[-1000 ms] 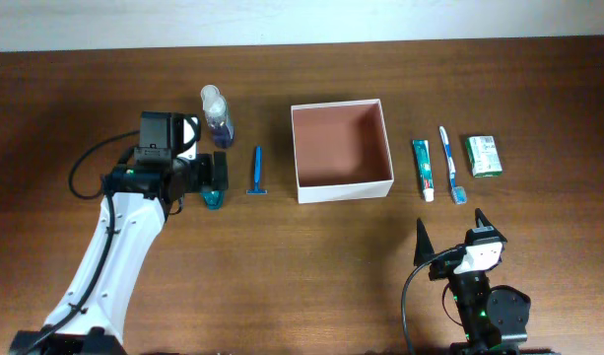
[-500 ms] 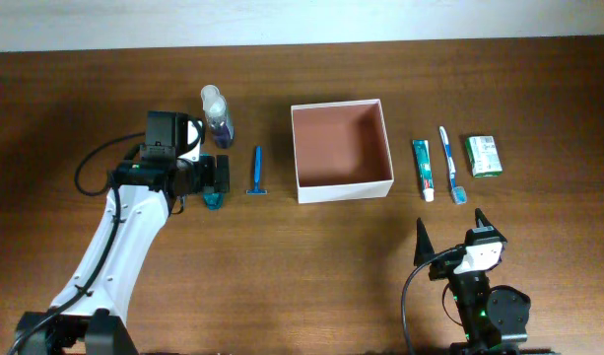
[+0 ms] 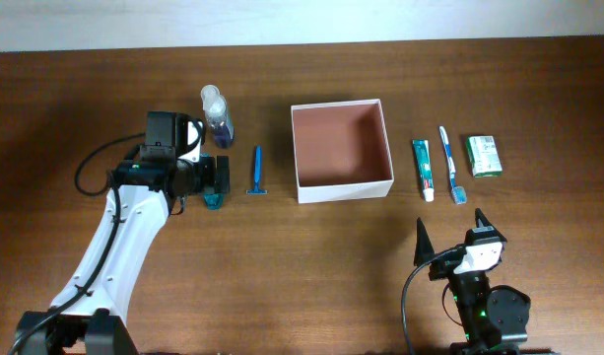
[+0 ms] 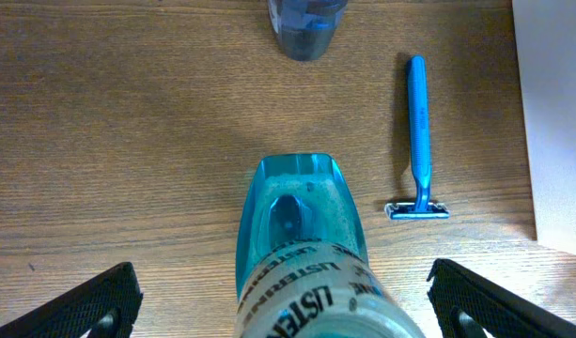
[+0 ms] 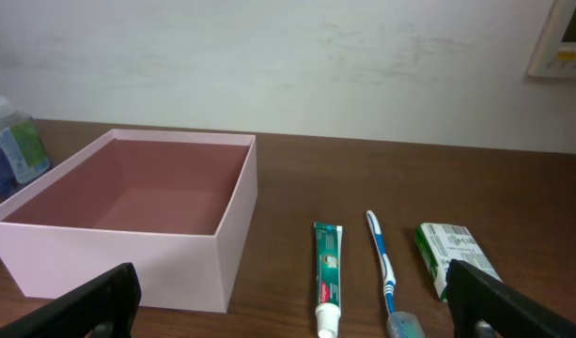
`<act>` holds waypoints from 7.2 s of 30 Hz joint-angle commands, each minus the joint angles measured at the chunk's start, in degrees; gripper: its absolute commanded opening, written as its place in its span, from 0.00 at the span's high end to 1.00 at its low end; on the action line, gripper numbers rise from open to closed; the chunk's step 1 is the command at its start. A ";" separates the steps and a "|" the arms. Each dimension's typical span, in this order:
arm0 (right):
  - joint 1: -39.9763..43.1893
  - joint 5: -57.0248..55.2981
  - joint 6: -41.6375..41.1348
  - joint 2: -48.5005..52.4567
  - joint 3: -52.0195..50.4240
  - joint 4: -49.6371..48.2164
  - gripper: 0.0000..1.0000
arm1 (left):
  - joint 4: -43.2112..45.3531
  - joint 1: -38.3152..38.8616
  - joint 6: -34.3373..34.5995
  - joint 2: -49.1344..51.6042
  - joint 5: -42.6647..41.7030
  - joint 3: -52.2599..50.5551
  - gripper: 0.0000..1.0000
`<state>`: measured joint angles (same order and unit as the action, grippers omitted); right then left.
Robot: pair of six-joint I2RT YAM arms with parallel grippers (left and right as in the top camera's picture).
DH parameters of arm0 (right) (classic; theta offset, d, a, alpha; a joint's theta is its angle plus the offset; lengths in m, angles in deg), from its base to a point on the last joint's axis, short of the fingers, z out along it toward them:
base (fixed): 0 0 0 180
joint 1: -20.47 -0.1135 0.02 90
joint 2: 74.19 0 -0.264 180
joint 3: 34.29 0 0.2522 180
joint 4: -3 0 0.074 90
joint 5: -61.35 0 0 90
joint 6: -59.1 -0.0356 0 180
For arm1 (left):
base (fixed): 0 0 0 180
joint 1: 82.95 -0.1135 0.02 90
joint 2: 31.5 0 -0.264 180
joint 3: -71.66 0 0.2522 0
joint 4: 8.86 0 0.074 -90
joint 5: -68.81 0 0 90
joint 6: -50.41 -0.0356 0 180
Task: Pack container
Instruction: 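Lower the left gripper around the Listerine bottle and close it, then lift the Listerine bottle and carry it over the pink box, then lower the bottle into the box's left corner and open the gripper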
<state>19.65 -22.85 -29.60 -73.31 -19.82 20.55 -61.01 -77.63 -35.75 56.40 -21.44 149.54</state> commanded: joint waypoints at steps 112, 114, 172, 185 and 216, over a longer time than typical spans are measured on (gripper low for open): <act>0.09 -0.70 -0.31 -0.68 -0.39 0.20 0.01 | 21.86 25.07 -0.42 7.52 4.39 22.49 0.72; 0.09 -0.70 -0.31 -0.68 -0.39 0.20 0.01 | 22.73 25.16 0.17 9.31 3.87 22.49 0.72; 0.09 -0.70 -0.31 -0.68 -0.39 0.20 0.02 | 17.70 25.66 8.26 21.09 10.60 22.27 0.71; 0.09 -0.70 -0.31 -0.68 -0.39 0.20 0.01 | 17.35 25.66 8.37 23.65 10.60 22.27 0.71; 0.09 -0.70 -0.31 -0.68 -0.39 0.20 0.01 | 19.23 25.66 8.33 18.95 9.07 22.99 0.49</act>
<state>19.65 -22.87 -29.62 -73.31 -19.82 20.55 -42.06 -52.19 -27.76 80.03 -11.76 170.63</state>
